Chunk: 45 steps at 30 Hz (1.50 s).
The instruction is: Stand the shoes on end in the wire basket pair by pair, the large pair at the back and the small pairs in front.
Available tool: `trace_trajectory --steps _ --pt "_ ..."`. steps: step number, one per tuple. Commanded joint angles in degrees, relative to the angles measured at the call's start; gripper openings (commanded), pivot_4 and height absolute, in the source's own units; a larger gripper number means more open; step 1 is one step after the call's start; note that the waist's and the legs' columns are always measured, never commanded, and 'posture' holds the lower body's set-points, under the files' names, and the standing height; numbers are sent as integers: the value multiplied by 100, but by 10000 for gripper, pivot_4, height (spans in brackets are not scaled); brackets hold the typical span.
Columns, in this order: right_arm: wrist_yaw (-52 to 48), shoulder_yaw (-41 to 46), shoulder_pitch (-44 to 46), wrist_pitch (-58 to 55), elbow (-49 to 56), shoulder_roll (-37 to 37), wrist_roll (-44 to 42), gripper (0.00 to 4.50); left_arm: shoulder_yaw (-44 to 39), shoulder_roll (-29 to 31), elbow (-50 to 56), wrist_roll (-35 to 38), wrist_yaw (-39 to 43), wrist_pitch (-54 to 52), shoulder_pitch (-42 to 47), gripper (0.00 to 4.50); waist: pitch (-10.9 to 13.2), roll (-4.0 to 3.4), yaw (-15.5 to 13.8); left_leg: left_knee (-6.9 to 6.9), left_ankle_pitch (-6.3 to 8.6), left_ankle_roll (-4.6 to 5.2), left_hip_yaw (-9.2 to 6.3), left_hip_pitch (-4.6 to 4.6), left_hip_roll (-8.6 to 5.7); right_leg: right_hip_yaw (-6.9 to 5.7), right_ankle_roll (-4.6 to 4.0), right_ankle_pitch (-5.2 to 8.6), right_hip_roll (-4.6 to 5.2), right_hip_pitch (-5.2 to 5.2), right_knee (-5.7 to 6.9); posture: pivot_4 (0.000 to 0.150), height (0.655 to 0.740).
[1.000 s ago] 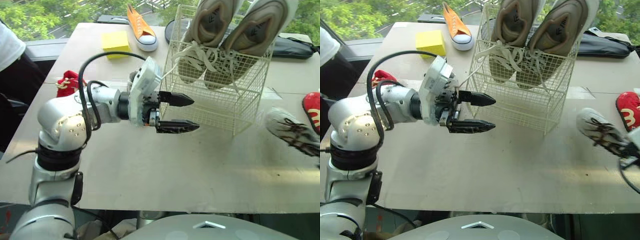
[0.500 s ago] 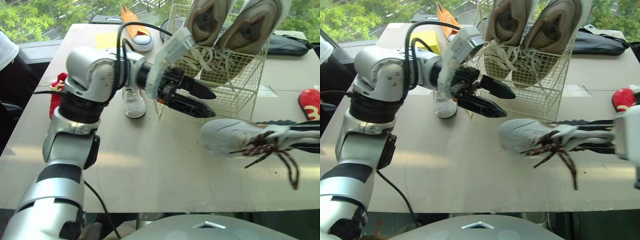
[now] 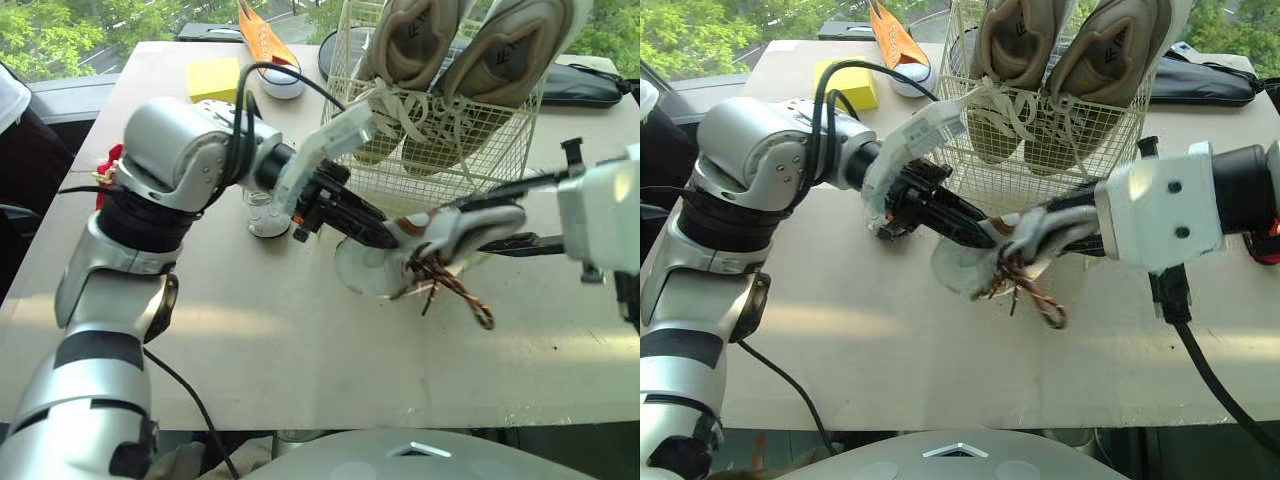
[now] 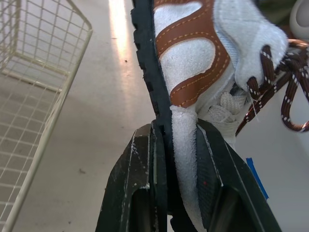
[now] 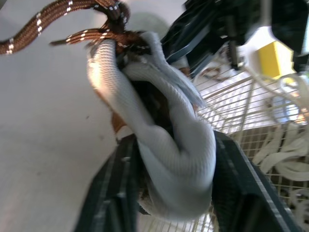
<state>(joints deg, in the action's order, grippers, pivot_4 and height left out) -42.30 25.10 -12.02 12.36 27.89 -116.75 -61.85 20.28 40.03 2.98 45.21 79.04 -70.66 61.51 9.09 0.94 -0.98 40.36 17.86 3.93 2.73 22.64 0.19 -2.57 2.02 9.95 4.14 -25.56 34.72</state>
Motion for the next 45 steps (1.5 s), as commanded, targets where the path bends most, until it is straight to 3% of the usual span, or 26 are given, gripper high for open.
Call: trace_trajectory --steps 1,2,4,6,8,11,16,20,24,33,34,35,36,37,42,44,45 --pt "561 116 163 74 -231 149 -262 36265 -716 -140 307 390 -355 -190 -139 4732 0 0 -7 4 0 0 0 1 0 -5 0 0 3 0 0 1500 7400" --pt "620 25 252 -184 -242 323 -256 41023 -956 -154 308 452 -491 -216 -229 4732 -1 1 -9 4 0 0 0 1 0 -7 0 0 5 1 1 1500 7400" --pt "857 -164 491 -672 -266 915 -642 45000 -1581 -319 306 609 -934 -177 -437 4731 -4 7 -12 5 0 0 -4 5 0 -14 0 -1 5 2 -2 1500 7400" --pt "1217 -404 885 -965 -297 1708 -1167 45000 -2097 -468 317 702 -1394 -133 -618 4731 -4 16 -18 6 0 0 -10 5 0 -21 0 -1 5 6 -5 1500 7400" --pt "1381 -722 1533 -1123 -353 2472 -1154 45000 -2424 -578 360 820 -1764 -192 -719 4731 -4 18 -8 6 -1 -1 -18 4 -1 -30 2 -2 2 14 -9 1500 7400" --pt "1471 -1184 3062 -1504 -605 3514 -1345 45000 -2637 -727 439 912 -2161 -205 -788 4730 0 17 20 7 -5 -8 -17 -8 -3 -29 9 -6 -10 23 -3 1500 7400" --pt "1308 -1650 4875 -2719 -977 4539 -1434 45000 -3072 -1300 196 1125 -2830 21 -526 4730 10 12 15 -1 -9 -15 -6 -89 -2 -12 7 -1 -26 84 12 1500 7400" --pt "990 -1775 5067 -3831 -769 4745 -1584 45000 -3796 -1918 -246 1603 -3646 177 -88 4729 8 17 -9 1 -9 -13 -11 -83 0 -11 5 -5 -30 85 15 1500 7400" --pt "1378 -1671 5197 -4712 -823 5107 -2050 45000 -3994 -2084 -280 1666 -3975 468 36 4729 8 16 11 0 -7 -8 -5 -83 -3 -9 23 -20 -23 83 14 1500 7400" --pt "2482 -1662 5563 -5452 -601 6234 -2673 45000 -2880 -1906 414 1035 -3213 1299 -497 4728 7 17 4 -6 -6 -8 -1 -81 -6 -7 23 -20 -45 79 14 1500 7400" --pt "2543 -1634 5527 -5502 -537 6314 -2740 40012 -2789 -1875 442 963 -3133 1385 -542 4728 7 17 4 -5 -6 -8 -2 -81 -6 -7 22 -20 -46 79 13 1500 7400" --pt "2588 -1599 5461 -5529 -459 6359 -2811 39586 -2716 -1827 445 893 -3051 1448 -579 4728 7 17 4 -5 -6 -8 -2 -81 -6 -7 22 -20 -46 79 13 1500 7400" --pt "2613 -1566 5401 -5554 -392 6393 -2838 32690 -2640 -1768 452 818 -2956 1519 -614 4728 7 17 4 -5 -6 -8 -1 -80 -6 -6 22 -20 -47 78 14 1500 7400" --pt "2644 -1524 5337 -5580 -328 6417 -2848 31400 -2607 -1744 460 779 -2912 1565 -643 4728 7 17 5 -5 -6 -7 -1 -80 -6 -6 22 -20 -47 78 14 1500 7400" --pt "2733 -1328 4991 -5619 -24 6492 -2565 9018 -2546 -1571 434 608 -2789 1776 -795 4727 6 17 11 -6 -5 -5 -2 -81 -5 -3 22 -20 -54 78 14 1500 7400" --pt "2742 -1232 4828 -5572 85 6526 -2389 4477 -2627 -1442 414 656 -2721 1768 -883 14835 6 16 13 -6 -5 -4 -2 -81 -5 -1 23 -20 -55 78 14 1500 7400" --pt "2732 -1182 4738 -5555 144 6521 -2270 3485 -2636 -1379 443 612 -2725 1817 -941 17716 6 16 14 -6 -5 -4 -1 -82 -5 0 23 -20 -56 78 14 1500 7400"
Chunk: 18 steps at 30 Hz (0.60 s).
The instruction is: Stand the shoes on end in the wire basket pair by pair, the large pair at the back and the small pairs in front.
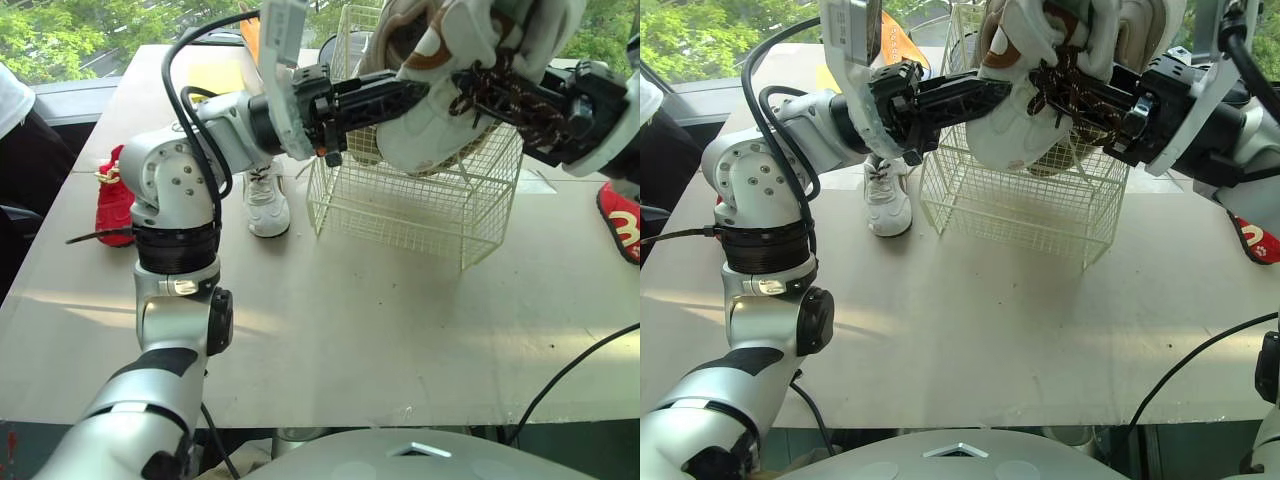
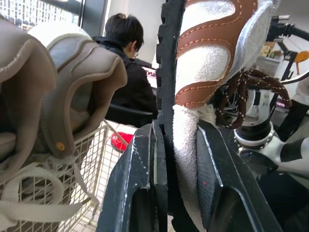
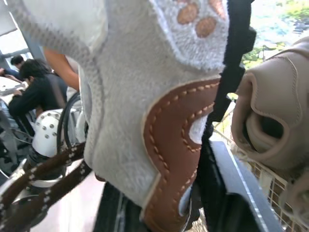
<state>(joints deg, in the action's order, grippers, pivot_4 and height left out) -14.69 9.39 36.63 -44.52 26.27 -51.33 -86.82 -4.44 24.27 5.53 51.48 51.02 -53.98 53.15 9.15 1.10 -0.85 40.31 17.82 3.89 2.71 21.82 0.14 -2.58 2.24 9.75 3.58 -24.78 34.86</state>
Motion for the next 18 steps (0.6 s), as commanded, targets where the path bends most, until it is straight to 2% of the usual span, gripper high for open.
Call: trace_trajectory --steps 1,5,9,11,15,18 --pt "-35 449 -222 162 356 -20 341 3059 -158 263 253 -133 -10 227 -198 22168 0 0 2 0 0 0 -1 -1 1 1 0 0 -1 0 1 1500 7400" --pt "-138 829 -587 239 493 -130 746 2897 -140 484 807 -677 -65 1030 -938 40010 0 0 1 -1 0 0 1 -2 2 4 0 0 0 0 0 1500 7400" --pt "-339 1321 -836 381 493 -291 1233 2765 -328 1372 1520 -255 645 717 -1913 40408 1 -2 13 -6 2 1 5 -2 6 10 -1 1 5 -5 -2 1500 7400" --pt "-798 1194 -1009 658 492 -530 2166 2736 -596 1734 2049 9 740 602 -2581 40408 0 -4 10 -8 1 0 4 0 8 6 -6 4 2 -9 -2 1500 7400" --pt "-1321 869 -1069 1220 247 -488 3283 2732 -945 2004 2601 256 593 610 -3346 40408 0 -3 -6 -6 2 0 5 -3 7 6 -22 16 11 -3 -6 1500 7400" --pt "-1690 518 -1119 1653 -15 -356 4019 2731 -1016 2016 2790 284 410 683 -3549 40408 0 -2 -7 -3 1 0 5 -6 4 8 -20 17 8 1 -3 1500 7400"
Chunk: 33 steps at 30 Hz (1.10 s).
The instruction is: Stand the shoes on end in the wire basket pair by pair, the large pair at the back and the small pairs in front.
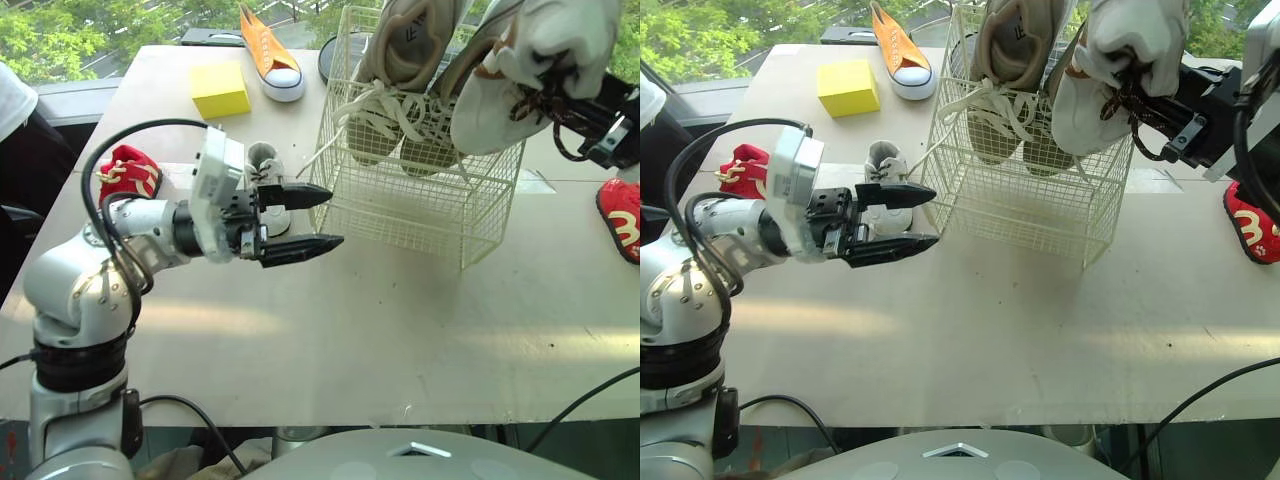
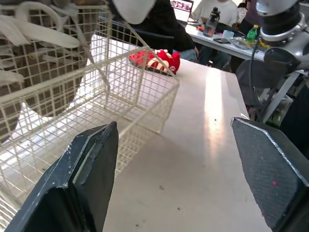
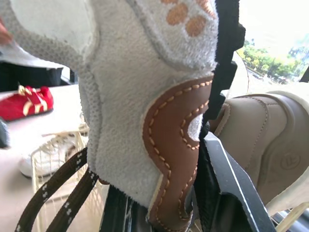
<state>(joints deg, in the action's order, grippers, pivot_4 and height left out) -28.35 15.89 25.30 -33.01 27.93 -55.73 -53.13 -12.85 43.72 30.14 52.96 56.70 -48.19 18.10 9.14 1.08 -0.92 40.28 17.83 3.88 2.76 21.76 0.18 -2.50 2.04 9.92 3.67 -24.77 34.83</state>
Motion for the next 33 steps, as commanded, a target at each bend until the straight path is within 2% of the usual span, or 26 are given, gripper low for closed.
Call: trace_trajectory --steps 1,7,12,16,21,29,31,33 --pt "-433 -278 13 648 -285 153 902 2730 -165 53 368 149 -212 130 -69 40408 0 0 -1 1 -1 -1 0 0 0 0 0 0 -8 0 2 1500 7400" --pt "-1052 -905 241 1383 -1039 528 2023 2727 -8 -17 515 177 -421 237 -99 40408 1 -1 12 2 -1 -1 1 -2 0 5 -2 -2 -21 -2 7 1500 7400" --pt "-1726 -1183 285 1449 -1563 600 2329 2722 80 -21 533 63 -503 371 -178 40408 1 -1 6 1 -1 -1 -1 0 1 7 -4 -2 -28 -2 0 1500 7400" --pt "-2190 -1132 219 1247 -1914 649 2237 21636 153 -9 537 -84 -503 562 -327 40408 1 -2 6 1 0 0 0 1 0 9 -4 -2 -26 -1 -3 1500 7400" --pt "-2251 -836 30 1174 -1732 616 2207 44906 155 0 552 -161 -562 702 -496 40408 0 0 3 1 0 0 -3 -3 1 6 -4 -1 -21 2 0 1500 7400" --pt "-2401 -18 -437 1027 -1095 459 1840 44906 -183 -59 199 51 -878 645 -604 40408 1 -2 0 1 0 0 -3 -3 -2 4 -4 -2 -8 2 3 1500 7400" --pt "-2624 379 -742 1157 -613 420 1597 44906 -512 -54 -160 66 -1193 554 -622 40408 2 -5 -7 0 0 -1 -6 -2 1 1 -5 -2 -8 1 3 1500 7400" --pt "-2917 839 -1208 929 153 331 953 44906 -862 40 -698 14 -1607 327 -595 40408 4 -10 -4 -2 0 -2 -10 -4 8 0 -5 -2 -7 1 4 1500 7400"
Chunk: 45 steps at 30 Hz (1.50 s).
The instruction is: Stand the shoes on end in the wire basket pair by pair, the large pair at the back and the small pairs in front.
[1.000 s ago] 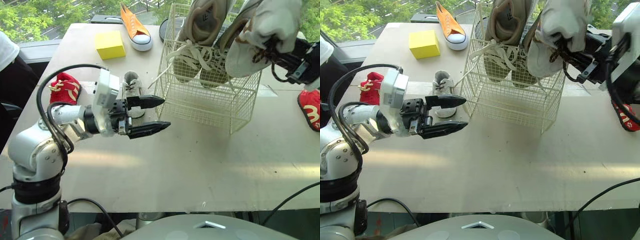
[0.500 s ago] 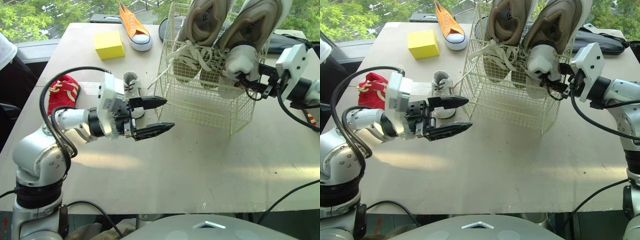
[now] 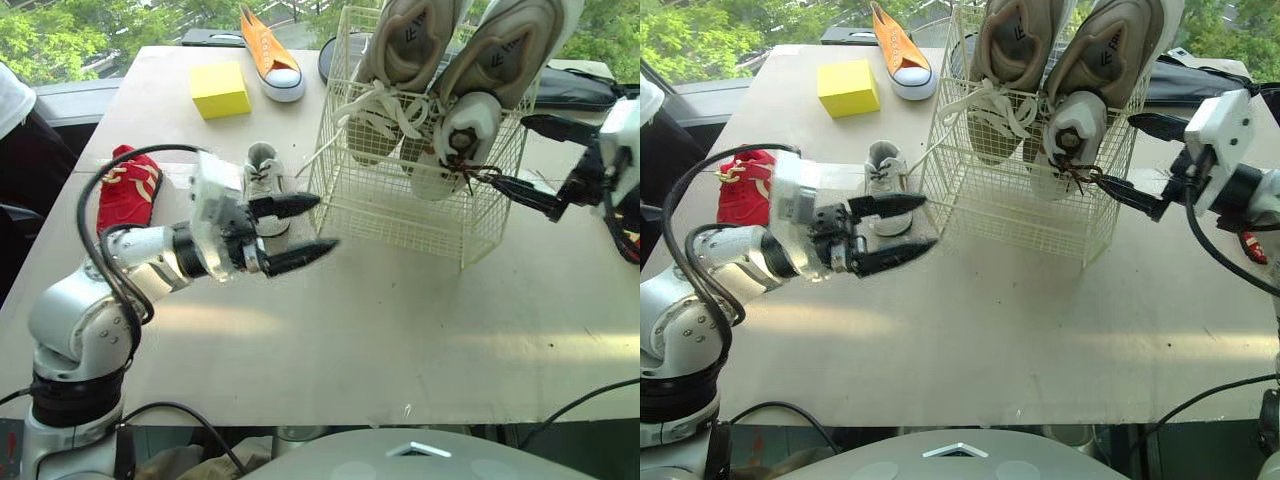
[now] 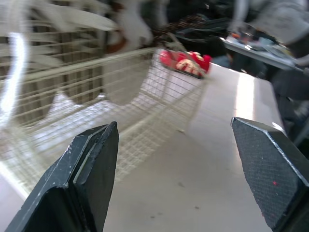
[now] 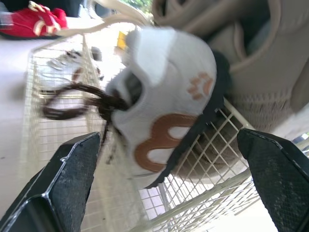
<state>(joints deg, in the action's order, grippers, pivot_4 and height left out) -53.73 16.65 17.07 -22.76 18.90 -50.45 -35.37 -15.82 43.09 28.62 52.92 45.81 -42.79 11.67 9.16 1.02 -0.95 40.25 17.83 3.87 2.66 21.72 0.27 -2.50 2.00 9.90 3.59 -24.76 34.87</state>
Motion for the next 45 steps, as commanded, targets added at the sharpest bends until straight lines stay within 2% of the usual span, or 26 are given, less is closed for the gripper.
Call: trace_trajectory --steps 1,4,7,12,16,17,19,21,22,23,25,26,31,33,35,37,40,43,45 --pt "-475 927 -579 -279 1357 -261 -1165 44906 -649 197 -774 -36 -626 -332 66 40408 2 -4 3 -4 0 0 -4 2 0 -4 2 0 -1 -1 -1 1500 7400" --pt "-435 1023 -946 -406 2032 -352 -1432 44906 -664 608 -1525 -39 -807 -1010 316 40408 1 0 16 -4 1 0 0 -4 4 -1 3 1 -1 2 -2 1500 7400" --pt "-263 867 -1132 -393 2413 -382 -1269 44906 -391 791 -2476 -135 -1015 -1694 945 40408 1 8 -1 -4 5 6 5 -4 3 -4 18 10 -1 2 -2 1500 7400" --pt "171 622 -1187 -497 2814 -284 -1312 44906 518 543 -4179 -877 -1170 -2251 2247 40408 -4 17 -37 4 0 -1 6 -4 -10 -17 24 12 -3 5 2 1500 7400" --pt "470 486 -1209 -600 3090 -268 -1431 44906 1610 221 -5435 -1873 -725 -1847 3142 40408 -10 30 -58 4 -1 -2 2 1 -14 -28 5 -2 -5 1 7 1500 7400" --pt "527 483 -1228 -623 3149 -278 -1448 45000 1804 135 -5718 -2103 -650 -1694 3303 35579 -10 30 -59 4 -1 -2 3 1 -14 -30 8 -4 -7 1 5 1500 7400" --pt "637 529 -1300 -667 3255 -295 -1513 45000 2045 -1 -6155 -2383 -389 -1528 3528 29166 -12 29 -91 3 -1 -2 1 3 -15 -38 9 -4 -7 1 2 1500 7400" --pt "736 642 -1420 -713 3350 -308 -1611 45000 2210 -77 -6367 -2609 -67 -1341 3593 19833 -13 27 -122 2 0 -1 4 3 -16 -37 4 0 -6 1 -1 1500 7400" --pt "796 694 -1498 -734 3404 -301 -1652 45000 2207 -104 -6425 -2660 79 -1287 3593 13542 -13 27 -126 2 0 -1 4 2 -15 -36 3 1 -1 2 -1 1500 7400" --pt "836 747 -1602 -737 3438 -281 -1652 45000 2091 -142 -6461 -2632 159 -1261 3589 10066 -15 27 -138 2 0 0 4 2 -15 -35 3 1 2 2 0 1500 7400" --pt "899 806 -1782 -713 3492 -247 -1616 45000 1731 -181 -6450 -2511 212 -1184 3564 3239 -17 29 -153 3 1 1 0 2 -15 -35 3 1 23 5 -1 1500 7400" --pt "936 836 -1927 -676 3515 -204 -1515 45000 1290 -164 -6197 -2243 188 -1251 3501 678 -17 29 -153 3 1 2 -3 5 -16 -29 4 1 41 5 -1 1500 7400" --pt "1332 914 -2230 -523 3483 123 -1259 45000 -277 85 -4336 -1426 -44 -1355 2835 201 0 63 -75 4 1 0 -11 17 -6 -26 2 0 44 -8 1 1500 7400" --pt "1508 969 -2272 -467 3447 286 -1180 45000 -673 -33 -3270 -1197 -367 -1272 2728 201 1 63 -60 3 1 -2 -18 19 -4 -30 2 -1 45 -8 -1 1500 7400" --pt "1703 953 -2289 -405 3402 474 -1097 45000 -833 -380 -2359 -1161 -628 -590 2829 201 1 64 -91 3 2 -4 -24 21 -5 -35 2 -1 50 -7 -4 1500 7400" --pt "1822 847 -2282 -411 3401 583 -1054 45000 -777 -600 -1916 -1249 -788 -193 2886 201 0 62 -151 3 3 -5 -27 17 -11 -38 2 -1 57 1 -8 1500 7400" --pt "1816 988 -2460 -393 3389 659 -1008 45000 -118 -1119 -1293 -1811 -639 1146 2863 201 -9 46 -161 3 2 -5 -21 11 -20 -35 1 -1 62 8 -8 1500 7400" --pt "1929 1189 -2710 -436 3543 703 -1056 45000 589 -1790 -1679 -2689 -745 2644 3093 201 -10 44 -206 4 1 -4 -20 5 -21 -36 -1 -3 56 18 -7 1500 7400" --pt "2019 1361 -2917 -468 3719 708 -1083 45000 994 -2235 -2329 -3371 -861 3839 3295 201 -10 44 -207 5 0 -3 -14 4 -22 -31 -9 -8 46 18 -6 1500 7400"
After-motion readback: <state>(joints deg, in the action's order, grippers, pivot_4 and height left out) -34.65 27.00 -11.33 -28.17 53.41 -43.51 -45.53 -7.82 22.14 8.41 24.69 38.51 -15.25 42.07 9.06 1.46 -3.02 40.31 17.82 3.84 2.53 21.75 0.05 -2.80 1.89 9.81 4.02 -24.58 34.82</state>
